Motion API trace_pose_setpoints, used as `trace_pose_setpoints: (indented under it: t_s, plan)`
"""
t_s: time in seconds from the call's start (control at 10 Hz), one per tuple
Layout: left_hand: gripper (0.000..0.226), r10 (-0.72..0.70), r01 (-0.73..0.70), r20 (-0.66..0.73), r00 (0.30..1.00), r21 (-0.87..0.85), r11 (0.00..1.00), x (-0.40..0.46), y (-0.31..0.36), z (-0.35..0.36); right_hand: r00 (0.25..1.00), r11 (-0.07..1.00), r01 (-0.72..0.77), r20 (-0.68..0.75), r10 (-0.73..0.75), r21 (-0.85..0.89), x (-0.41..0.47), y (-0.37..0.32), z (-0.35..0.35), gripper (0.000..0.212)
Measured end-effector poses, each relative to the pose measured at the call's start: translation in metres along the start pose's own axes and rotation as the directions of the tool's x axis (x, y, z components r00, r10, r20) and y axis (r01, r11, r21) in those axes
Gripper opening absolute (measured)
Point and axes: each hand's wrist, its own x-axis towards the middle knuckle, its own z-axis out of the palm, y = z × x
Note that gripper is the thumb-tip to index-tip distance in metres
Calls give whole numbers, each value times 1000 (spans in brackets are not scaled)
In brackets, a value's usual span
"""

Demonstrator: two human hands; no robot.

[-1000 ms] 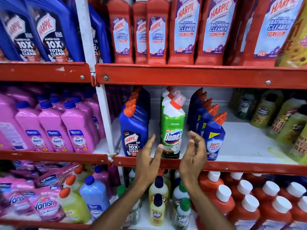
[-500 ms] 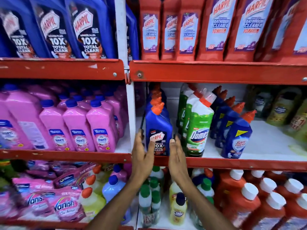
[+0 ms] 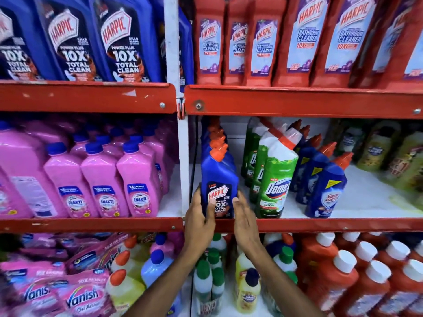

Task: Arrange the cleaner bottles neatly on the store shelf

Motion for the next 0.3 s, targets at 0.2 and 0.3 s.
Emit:
trace_pose_setpoints:
  t_s: [0.2,0.3]
  plan:
    - [55,-59,59,14,998,39,998,-2,6,1,1000,1000,-22,9,22,12,-2,-4,-2,61]
    - [65,-68,68,-1,998,47,997,-6,9,3,995,997,24,-99,-17,78,-7,-6,-5,58]
